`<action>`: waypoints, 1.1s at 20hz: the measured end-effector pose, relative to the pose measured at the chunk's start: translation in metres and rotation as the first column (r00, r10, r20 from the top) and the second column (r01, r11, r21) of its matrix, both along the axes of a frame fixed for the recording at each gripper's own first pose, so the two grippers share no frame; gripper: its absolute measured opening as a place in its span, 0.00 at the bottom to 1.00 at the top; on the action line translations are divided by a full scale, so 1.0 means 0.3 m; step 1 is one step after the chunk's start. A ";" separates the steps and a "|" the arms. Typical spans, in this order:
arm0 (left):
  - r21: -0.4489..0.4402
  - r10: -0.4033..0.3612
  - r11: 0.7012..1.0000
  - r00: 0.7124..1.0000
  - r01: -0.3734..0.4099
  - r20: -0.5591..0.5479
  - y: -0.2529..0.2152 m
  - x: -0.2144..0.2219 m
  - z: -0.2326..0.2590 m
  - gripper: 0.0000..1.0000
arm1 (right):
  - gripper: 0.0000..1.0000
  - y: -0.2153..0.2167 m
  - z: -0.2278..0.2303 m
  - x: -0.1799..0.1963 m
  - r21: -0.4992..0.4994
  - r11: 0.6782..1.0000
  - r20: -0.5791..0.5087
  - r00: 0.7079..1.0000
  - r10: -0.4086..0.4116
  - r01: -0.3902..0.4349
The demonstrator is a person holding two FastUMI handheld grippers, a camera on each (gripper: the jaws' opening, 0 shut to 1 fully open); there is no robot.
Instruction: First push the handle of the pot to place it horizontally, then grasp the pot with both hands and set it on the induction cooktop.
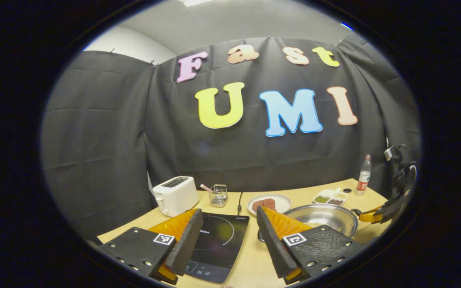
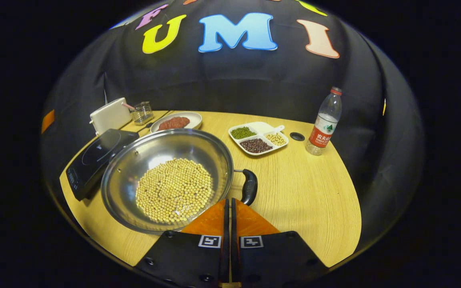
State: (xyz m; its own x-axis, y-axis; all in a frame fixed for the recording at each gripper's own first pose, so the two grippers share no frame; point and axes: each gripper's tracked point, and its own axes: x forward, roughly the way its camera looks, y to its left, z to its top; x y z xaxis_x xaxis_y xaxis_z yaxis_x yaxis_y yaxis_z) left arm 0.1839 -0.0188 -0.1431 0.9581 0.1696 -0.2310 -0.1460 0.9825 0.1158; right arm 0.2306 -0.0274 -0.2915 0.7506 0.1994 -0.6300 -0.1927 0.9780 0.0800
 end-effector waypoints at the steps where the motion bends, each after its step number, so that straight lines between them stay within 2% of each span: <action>1: -0.012 -0.009 1.000 1.000 0.009 -0.003 -0.011 0.016 -0.013 0.80 | 0.27 -0.007 0.025 0.007 0.012 1.000 0.031 0.999 -0.019 0.019; 4: -0.042 -0.053 0.998 0.998 0.051 -0.031 -0.053 0.072 -0.075 0.80 | 0.97 -0.027 0.112 0.027 0.042 0.996 0.113 0.991 -0.078 0.073; 5: -0.047 -0.069 0.997 0.997 0.067 -0.045 -0.064 0.092 -0.101 0.80 | 0.93 -0.021 0.129 0.035 0.057 0.995 0.130 0.988 -0.087 0.081; 6: -0.048 -0.080 0.996 0.995 0.078 -0.059 -0.077 0.109 -0.122 0.80 | 0.96 -0.015 0.142 0.044 0.066 0.994 0.138 0.986 -0.092 0.083; 7: -0.055 -0.096 0.994 0.993 0.092 -0.071 -0.091 0.125 -0.146 0.80 | 0.93 -0.012 0.150 0.053 0.074 0.994 0.147 0.985 -0.093 0.083; 9: -0.071 -0.111 0.992 0.990 0.105 -0.088 -0.113 0.160 -0.184 0.80 | 0.96 -0.012 0.148 0.072 0.075 0.994 0.153 0.984 -0.092 0.081; 11: -0.097 -0.121 0.989 0.986 0.111 -0.113 -0.129 0.199 -0.236 0.80 | 0.96 -0.015 0.123 0.085 0.070 0.994 0.142 0.986 -0.091 0.081; 12: -0.111 -0.128 0.987 0.984 0.114 -0.125 -0.139 0.219 -0.260 0.80 | 0.93 -0.019 0.105 0.091 0.057 0.995 0.133 0.987 -0.089 0.082; 13: -0.120 -0.131 0.986 0.982 0.115 -0.135 -0.146 0.237 -0.283 0.82 | 0.96 -0.029 0.087 0.099 0.044 0.995 0.126 0.988 -0.090 0.085; 14: -0.127 -0.139 0.985 0.979 0.120 -0.148 -0.152 0.252 -0.305 0.80 | 0.96 -0.033 0.074 0.107 0.040 0.995 0.121 0.989 -0.091 0.087; 15: -0.127 -0.140 0.985 0.977 0.120 -0.164 -0.152 0.268 -0.333 0.83 | 0.96 -0.035 0.064 0.113 0.039 0.995 0.115 0.989 -0.096 0.092; 16: -0.129 -0.144 0.984 0.973 0.122 -0.179 -0.155 0.284 -0.355 0.80 | 0.96 -0.041 0.054 0.122 0.040 0.994 0.110 0.989 -0.103 0.099; 17: -0.135 -0.149 0.983 0.969 0.124 -0.196 -0.161 0.294 -0.381 0.83 | 0.96 -0.045 0.043 0.129 0.042 0.994 0.105 0.989 -0.108 0.104; 21: -0.159 -0.186 0.976 0.951 0.149 -0.248 -0.199 0.335 -0.475 0.80 | 0.96 -0.048 -0.008 0.144 0.033 0.994 0.075 0.992 -0.106 0.103; 22: -0.167 -0.194 0.974 0.944 0.153 -0.267 -0.208 0.341 -0.502 0.83 | 0.96 -0.044 -0.016 0.147 0.036 0.994 0.070 0.992 -0.106 0.103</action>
State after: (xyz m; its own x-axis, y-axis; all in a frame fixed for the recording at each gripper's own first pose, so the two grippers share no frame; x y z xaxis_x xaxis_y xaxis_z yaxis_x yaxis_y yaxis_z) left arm 0.2861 -0.0810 -0.2938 0.8629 -0.0474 -0.5031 0.0459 0.9988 -0.0153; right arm 0.2746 -0.0406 -0.2962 0.8115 0.1367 -0.5682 -0.0959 0.9902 0.1014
